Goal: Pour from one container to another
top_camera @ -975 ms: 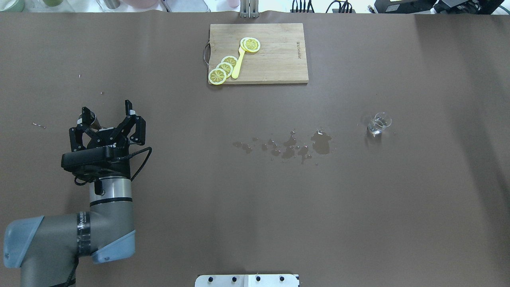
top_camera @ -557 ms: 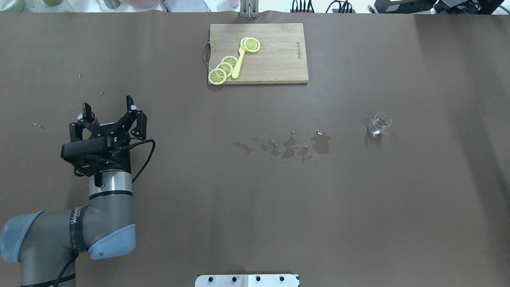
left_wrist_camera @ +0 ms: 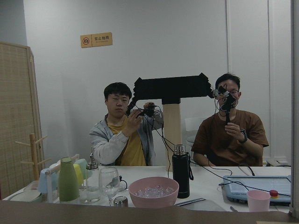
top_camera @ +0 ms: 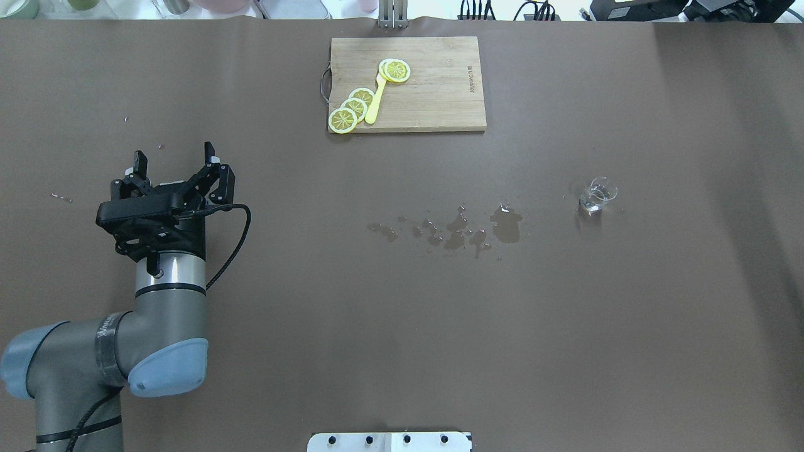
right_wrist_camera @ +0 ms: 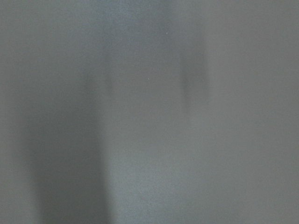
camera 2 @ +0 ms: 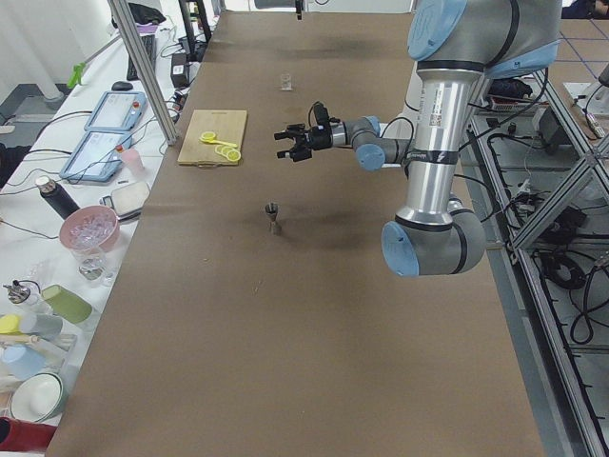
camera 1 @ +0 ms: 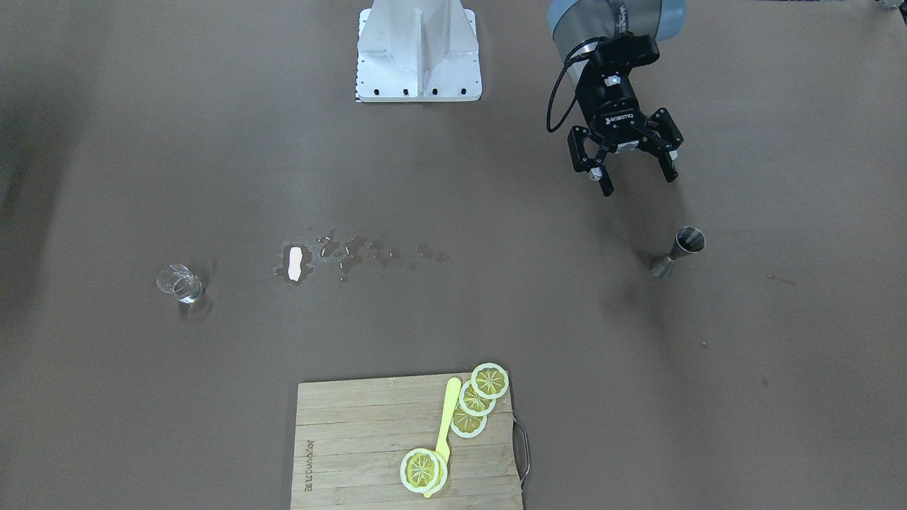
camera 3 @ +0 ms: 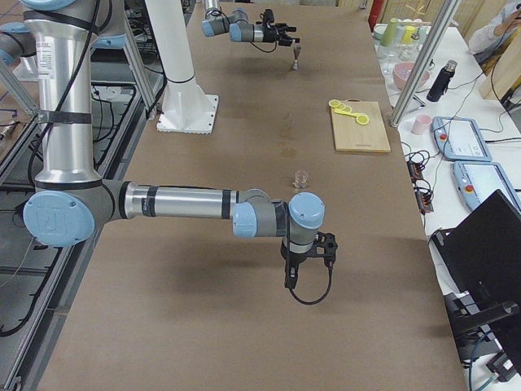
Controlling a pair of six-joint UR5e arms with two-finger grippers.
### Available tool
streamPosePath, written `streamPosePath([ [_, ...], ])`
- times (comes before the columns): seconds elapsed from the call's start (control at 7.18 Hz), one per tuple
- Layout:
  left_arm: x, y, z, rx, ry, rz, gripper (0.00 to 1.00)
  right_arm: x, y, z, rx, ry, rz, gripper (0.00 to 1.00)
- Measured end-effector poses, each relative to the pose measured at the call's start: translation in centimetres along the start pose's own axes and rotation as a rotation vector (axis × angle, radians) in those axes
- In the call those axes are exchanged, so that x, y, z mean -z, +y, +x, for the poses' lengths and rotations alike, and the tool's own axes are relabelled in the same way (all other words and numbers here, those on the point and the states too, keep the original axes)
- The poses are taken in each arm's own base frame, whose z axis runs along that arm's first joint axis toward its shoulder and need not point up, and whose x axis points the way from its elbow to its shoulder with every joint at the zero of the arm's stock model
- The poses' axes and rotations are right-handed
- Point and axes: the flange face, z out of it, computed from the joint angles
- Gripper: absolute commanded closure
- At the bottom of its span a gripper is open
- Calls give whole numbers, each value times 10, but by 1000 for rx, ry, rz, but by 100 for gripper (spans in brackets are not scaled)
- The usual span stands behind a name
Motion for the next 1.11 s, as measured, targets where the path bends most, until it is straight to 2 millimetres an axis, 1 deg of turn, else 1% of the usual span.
streamPosePath([
  [0.14, -4, -5, 0, -18, 20, -24, 1, 0, 0, 0, 0, 0, 0, 0],
  [0.42, -13, -25, -1, -64, 83, -54, 1, 0, 0, 0, -1, 0, -1, 0],
  [0.7, -30, -42, -3, -117, 121, -80, 1, -1, 0, 0, -1, 0, -2, 0],
  [0.84, -46, -51, -2, -126, 140, -98, 1, -1, 0, 1, -1, 0, -2, 0],
  [1.11, -96, -75, 4, -167, 193, -130, 1, -1, 0, 1, -1, 0, -2, 0],
])
